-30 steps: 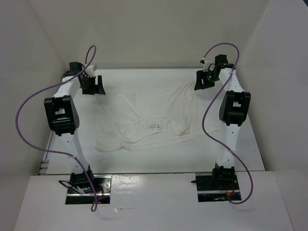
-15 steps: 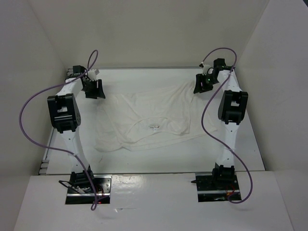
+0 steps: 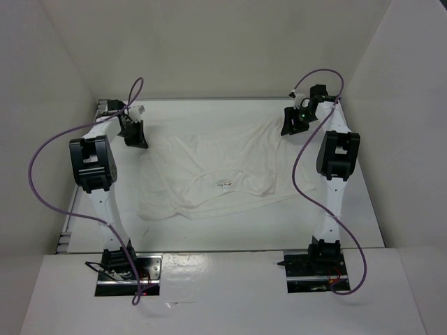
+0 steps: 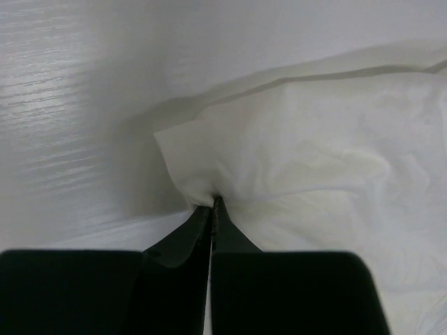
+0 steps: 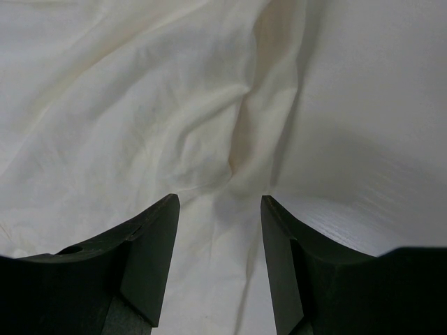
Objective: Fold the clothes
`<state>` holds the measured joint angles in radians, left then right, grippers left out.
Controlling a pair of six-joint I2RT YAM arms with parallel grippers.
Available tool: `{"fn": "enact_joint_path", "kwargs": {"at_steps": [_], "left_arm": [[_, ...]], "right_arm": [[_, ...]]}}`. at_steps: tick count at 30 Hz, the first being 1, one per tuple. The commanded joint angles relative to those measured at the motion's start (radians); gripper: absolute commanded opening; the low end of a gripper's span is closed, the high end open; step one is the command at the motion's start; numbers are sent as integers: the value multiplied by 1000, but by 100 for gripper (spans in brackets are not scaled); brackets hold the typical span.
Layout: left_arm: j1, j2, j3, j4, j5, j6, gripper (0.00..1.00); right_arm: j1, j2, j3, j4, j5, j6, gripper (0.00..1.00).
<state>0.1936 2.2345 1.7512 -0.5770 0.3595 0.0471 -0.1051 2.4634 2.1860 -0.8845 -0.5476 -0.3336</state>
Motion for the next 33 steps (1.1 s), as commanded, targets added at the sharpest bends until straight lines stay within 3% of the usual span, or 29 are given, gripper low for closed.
{"fn": "enact_joint_path", "kwargs": {"at_steps": [1,24,33], "left_arm": [[24,-59,-33,-7,-8,-6,0],[70,-93,-55,-3,-14,-15,0],[70,-93,-55,-12,-14,-6,0]], "right_arm": [[4,-24,11,1,-25,-5,58],[68,22,57,-18,6,-24,58],[68,63,77,-18,34,-15,38]]}}
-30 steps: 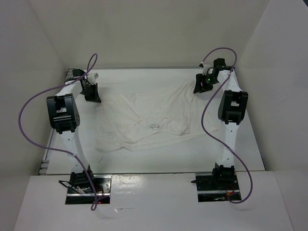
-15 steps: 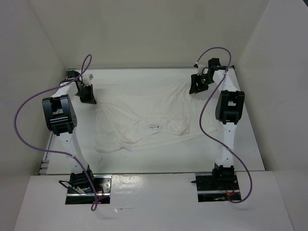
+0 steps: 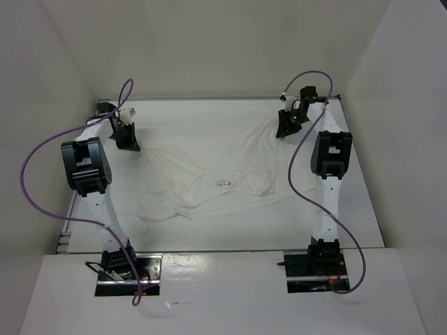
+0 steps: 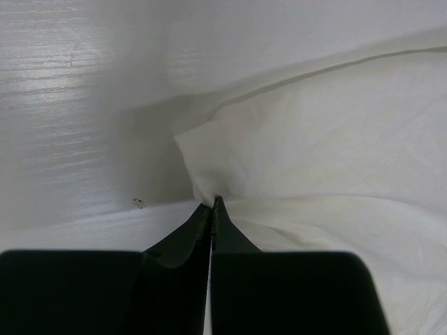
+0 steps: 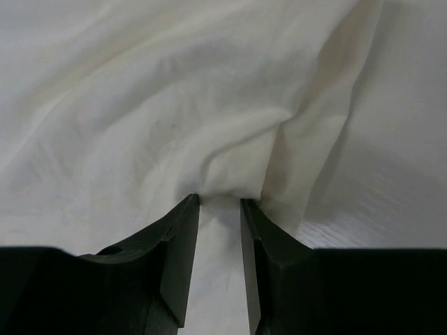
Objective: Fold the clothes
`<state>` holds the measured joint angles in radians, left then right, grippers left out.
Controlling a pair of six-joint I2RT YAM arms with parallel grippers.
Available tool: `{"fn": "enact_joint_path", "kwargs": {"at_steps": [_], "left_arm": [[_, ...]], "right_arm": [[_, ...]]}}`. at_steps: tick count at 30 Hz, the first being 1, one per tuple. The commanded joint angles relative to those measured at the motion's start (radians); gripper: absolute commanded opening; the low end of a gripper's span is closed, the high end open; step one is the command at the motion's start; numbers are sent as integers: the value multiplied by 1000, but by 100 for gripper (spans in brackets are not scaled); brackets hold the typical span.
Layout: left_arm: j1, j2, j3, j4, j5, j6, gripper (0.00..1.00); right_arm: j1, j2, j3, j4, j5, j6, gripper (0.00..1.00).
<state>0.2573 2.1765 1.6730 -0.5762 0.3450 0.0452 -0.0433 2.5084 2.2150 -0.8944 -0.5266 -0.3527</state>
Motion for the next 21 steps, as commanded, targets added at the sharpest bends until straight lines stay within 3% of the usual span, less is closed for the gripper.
{"fn": "enact_joint_path", "kwargs": {"at_steps": [1,9,21], "left_arm": [[7,-35,24,-13,0,-4,0],[7,-35,24,-22,0,-4,0],[7,-15,24,-22,9,-4,0]], "right_arm": [[6,18,58,-8,13,4,36],[6,0,49,-17,46,4,1],[-66,-126,-112,12,91,-14,0]]}}
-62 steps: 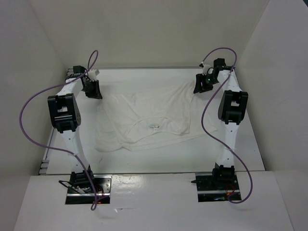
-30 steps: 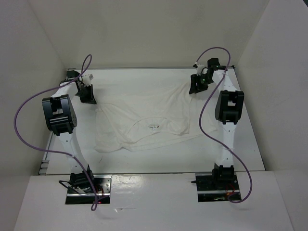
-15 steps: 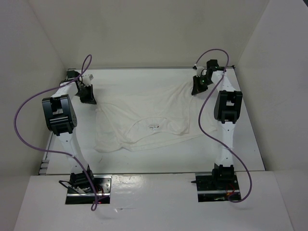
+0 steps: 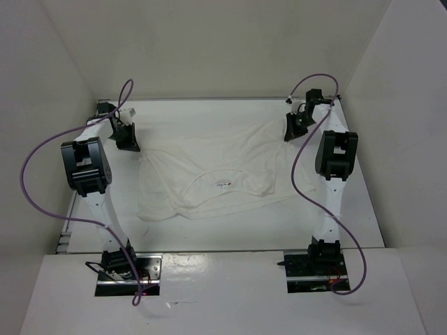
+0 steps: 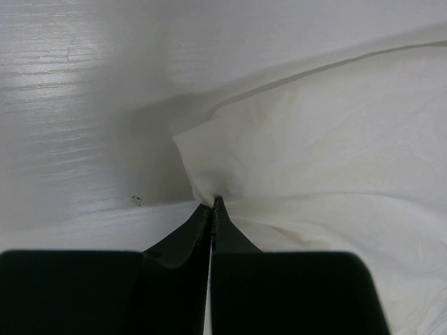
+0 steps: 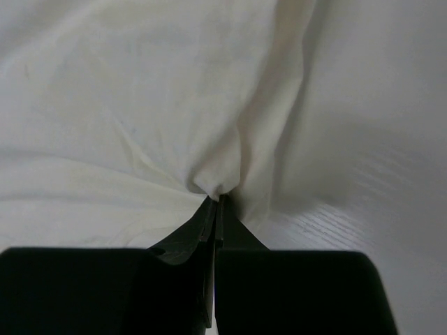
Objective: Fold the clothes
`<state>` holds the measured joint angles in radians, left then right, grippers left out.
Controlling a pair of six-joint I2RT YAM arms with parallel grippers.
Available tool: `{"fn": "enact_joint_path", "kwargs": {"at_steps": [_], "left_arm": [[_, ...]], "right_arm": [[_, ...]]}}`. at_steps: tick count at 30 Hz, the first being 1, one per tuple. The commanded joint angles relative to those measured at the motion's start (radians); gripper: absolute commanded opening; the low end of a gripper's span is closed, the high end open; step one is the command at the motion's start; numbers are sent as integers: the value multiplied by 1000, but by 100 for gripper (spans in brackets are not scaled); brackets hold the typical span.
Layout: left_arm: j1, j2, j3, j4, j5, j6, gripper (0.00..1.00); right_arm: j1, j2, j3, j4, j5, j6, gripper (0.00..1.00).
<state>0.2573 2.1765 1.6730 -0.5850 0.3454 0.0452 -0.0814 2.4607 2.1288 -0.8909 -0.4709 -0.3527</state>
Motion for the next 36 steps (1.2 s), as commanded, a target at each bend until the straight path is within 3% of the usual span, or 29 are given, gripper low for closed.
{"fn": "enact_joint_path", "kwargs": {"at_steps": [1,9,12,13,14,15,16,17,21,25,31,36], "left_arm": [[7,-6,24,-13,9,-4,0],[7,3,34,-13,18,-4,0],[7,-17,24,-13,9,5,4],[7,-17,24,-13,9,5,21],[16,-17,24,-13,9,5,28],[16,-27,24,-22,20,5,34],[26,-38,36,-22,29,5,50],[36,-38,48,-22,43,5,56],[46,-58,94,-42,75,5,76],[46,-49,114,-42,102,5,81],[37,38,158,-33,237,15,81],[-1,77,183,-22,248,50,82]], "right_arm": [[-27,-89,-38,9,44,-23,0],[-27,-80,-38,20,74,-23,0],[-27,-80,-29,29,100,-14,6],[-27,-80,-3,18,100,-14,26],[-27,-80,11,9,100,-14,38],[-27,-80,26,0,100,-14,43],[-27,-80,64,-19,100,-14,48],[-27,-80,85,-19,91,-14,56],[-27,-49,230,-94,69,-14,61],[-27,46,426,-177,69,-14,62],[-18,109,467,-192,26,-14,63],[0,109,479,-201,26,-25,63]]}}
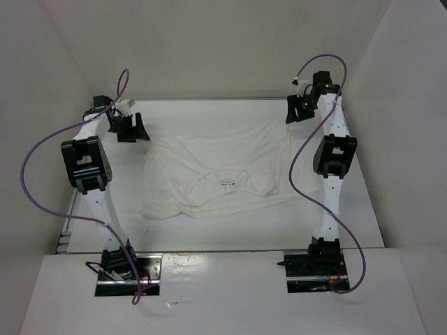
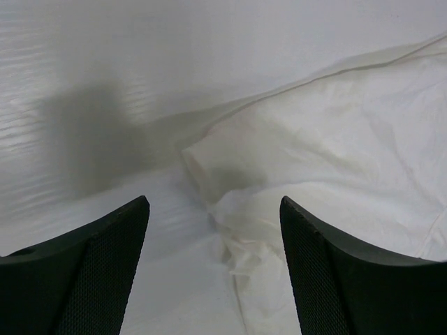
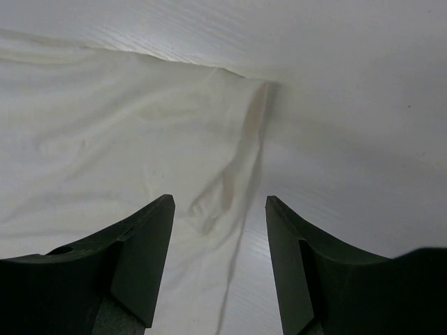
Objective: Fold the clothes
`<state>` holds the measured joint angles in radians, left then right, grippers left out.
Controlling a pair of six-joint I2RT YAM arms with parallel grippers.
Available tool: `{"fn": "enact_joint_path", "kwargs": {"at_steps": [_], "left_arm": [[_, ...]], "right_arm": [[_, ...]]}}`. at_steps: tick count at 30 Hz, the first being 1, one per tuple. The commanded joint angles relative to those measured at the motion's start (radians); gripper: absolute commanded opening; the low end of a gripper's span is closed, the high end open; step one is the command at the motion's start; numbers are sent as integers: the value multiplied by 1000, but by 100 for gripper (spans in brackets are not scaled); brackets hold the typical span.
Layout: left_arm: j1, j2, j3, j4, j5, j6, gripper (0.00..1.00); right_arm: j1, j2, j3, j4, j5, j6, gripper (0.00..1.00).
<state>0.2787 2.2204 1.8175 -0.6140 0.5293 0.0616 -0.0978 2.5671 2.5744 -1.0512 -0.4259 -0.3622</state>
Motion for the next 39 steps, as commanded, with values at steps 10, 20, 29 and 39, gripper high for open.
{"fn": "enact_joint_path", "kwargs": {"at_steps": [10,20,29,39], "left_arm": [[-61,166,144,-18,40,53,82],[-70,116,37,-18,40,92,64],[-70,62,-30,-41,31,122,65],[-70,42,-43,-61,41,155,65]], "right_arm": [[17,2,33,-50,-19,-24,63],[17,77,93,-41,-37,-24,64],[17,188,196,-41,-114,-24,67],[7,246,256,-32,-123,-24,71]]}}
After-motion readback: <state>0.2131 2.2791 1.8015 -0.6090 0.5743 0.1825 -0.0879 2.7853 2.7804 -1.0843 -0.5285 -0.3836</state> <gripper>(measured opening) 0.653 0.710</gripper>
